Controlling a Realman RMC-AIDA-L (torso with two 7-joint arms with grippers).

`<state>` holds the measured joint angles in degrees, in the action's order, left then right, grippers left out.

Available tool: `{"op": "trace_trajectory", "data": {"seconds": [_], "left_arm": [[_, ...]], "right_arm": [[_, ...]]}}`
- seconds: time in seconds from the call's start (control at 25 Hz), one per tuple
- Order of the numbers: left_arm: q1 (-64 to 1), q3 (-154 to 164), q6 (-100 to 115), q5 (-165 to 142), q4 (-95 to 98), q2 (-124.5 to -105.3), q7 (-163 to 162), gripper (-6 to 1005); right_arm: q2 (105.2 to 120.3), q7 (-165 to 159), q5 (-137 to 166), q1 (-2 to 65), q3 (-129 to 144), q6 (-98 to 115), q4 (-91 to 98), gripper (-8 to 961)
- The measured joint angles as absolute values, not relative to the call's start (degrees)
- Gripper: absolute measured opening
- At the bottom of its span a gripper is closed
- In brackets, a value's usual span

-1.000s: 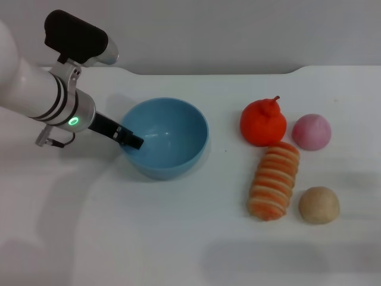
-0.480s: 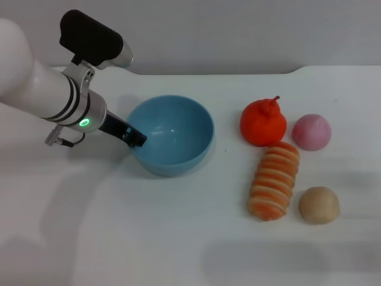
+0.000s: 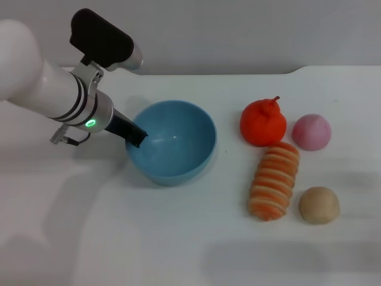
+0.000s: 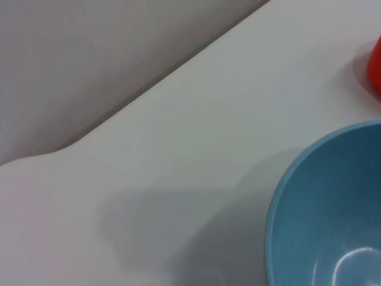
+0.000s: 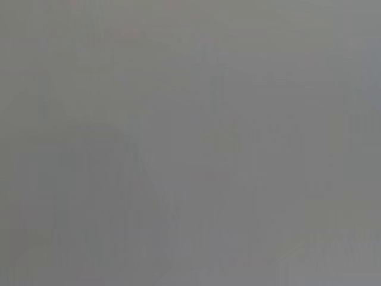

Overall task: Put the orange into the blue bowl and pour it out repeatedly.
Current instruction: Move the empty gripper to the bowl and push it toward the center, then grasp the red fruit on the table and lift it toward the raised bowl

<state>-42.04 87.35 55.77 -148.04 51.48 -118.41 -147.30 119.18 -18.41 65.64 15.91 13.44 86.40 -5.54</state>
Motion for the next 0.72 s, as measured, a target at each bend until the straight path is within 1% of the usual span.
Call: {"op": "trace_trajectory", "data": {"seconds": [0.16, 0.32, 0.36, 0.52, 0.72], "left_arm": [[-42.01, 87.81, 56.57, -148.06, 52.61, -118.37, -147.33, 50], [-42.19, 86.65, 63.88, -150.39, 57.74, -117.82, -147.72, 33], [-42.05, 85.64, 66.15, -151.77, 59.89, -117.78, -147.94, 28], [-40.59, 83.45, 69.44, -154.73, 64.39, -117.96, -148.54, 13], [-38.86, 83.11, 70.17, -154.86, 67.42, -117.92, -149.54, -2]], "right_arm": [[119.1, -19.65, 65.76, 15.93, 13.56, 86.39, -5.54, 767], [118.22, -31.95, 69.73, 16.57, 15.06, 86.49, -2.37, 767], [118.0, -38.41, 72.81, 16.84, 15.73, 86.52, 0.8, 767], [118.73, -58.91, 82.83, 18.62, 17.1, 85.38, 14.07, 767], [118.57, -79.92, 96.53, 22.3, 18.13, 80.72, 28.14, 767]]}}
